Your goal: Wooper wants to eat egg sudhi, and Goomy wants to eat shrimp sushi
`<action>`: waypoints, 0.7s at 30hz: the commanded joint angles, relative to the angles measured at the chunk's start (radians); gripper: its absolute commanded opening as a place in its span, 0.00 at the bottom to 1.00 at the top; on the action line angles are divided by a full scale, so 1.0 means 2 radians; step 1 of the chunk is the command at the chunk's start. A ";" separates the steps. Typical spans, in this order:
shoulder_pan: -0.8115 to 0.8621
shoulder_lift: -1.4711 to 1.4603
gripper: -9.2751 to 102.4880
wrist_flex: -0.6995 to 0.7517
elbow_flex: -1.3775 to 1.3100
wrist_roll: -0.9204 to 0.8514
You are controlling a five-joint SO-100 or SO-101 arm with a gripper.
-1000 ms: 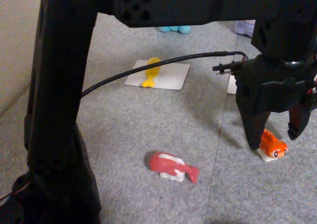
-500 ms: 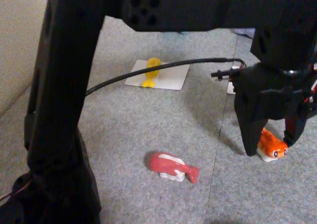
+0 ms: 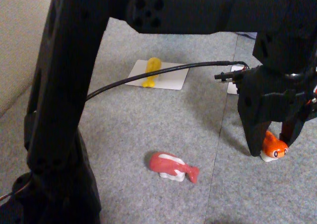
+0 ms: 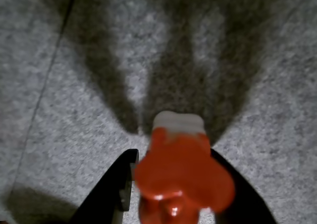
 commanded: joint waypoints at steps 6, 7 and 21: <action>-0.001 0.005 0.11 -0.001 -0.005 0.003; -0.001 0.005 0.11 -0.001 -0.005 0.003; -0.044 0.065 0.10 0.002 -0.011 0.162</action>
